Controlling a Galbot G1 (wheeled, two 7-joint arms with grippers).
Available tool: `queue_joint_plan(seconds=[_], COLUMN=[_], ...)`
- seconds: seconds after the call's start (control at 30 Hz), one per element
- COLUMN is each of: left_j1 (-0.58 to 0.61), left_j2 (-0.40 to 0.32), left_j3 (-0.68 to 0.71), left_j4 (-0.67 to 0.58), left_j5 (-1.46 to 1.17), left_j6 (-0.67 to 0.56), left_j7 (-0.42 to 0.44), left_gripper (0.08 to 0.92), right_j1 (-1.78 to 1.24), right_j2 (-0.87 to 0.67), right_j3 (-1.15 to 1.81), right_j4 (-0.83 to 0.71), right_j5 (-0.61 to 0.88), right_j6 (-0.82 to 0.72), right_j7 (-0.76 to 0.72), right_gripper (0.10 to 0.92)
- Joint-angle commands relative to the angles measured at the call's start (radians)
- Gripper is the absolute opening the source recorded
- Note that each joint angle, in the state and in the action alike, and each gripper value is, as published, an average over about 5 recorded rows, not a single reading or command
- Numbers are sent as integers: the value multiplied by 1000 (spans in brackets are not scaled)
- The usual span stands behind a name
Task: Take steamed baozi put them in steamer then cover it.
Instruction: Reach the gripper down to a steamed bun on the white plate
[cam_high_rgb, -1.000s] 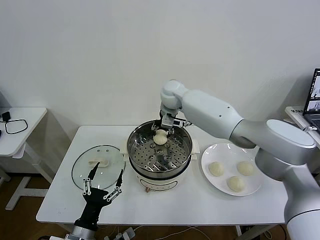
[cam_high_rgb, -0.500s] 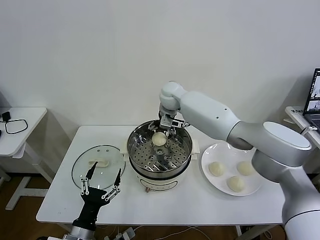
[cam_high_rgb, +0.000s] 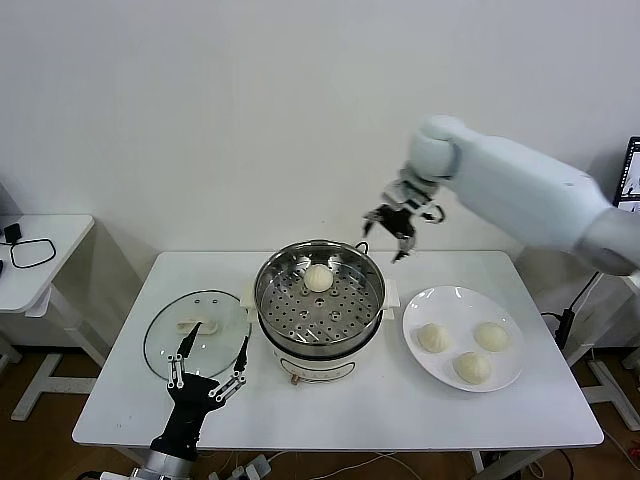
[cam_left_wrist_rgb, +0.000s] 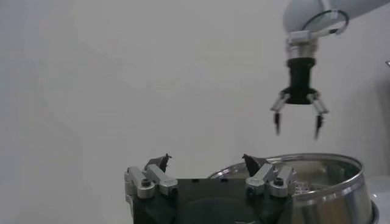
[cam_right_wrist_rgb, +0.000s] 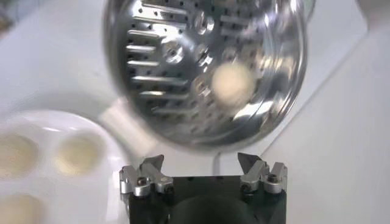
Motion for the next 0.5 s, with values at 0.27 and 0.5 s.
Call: queue_joint_plan(seconds=[0.27,0.5], left_j1=[9,23], left_j2=[-7,-12], left_j3=[-4,-9], left_j4=[-6,-2], left_j5=[3,8], left_j6=[4,-4], left_j7=[1,1], left_gripper=[823,823], right_j1=[-178,-270], right_j2=[-220,-191], right_j3=[-115,-66], right_j4=[41,9], right_j5=[187,134], right_j6=[-201,-206], right_j7=[155,198], right_gripper=[823,823])
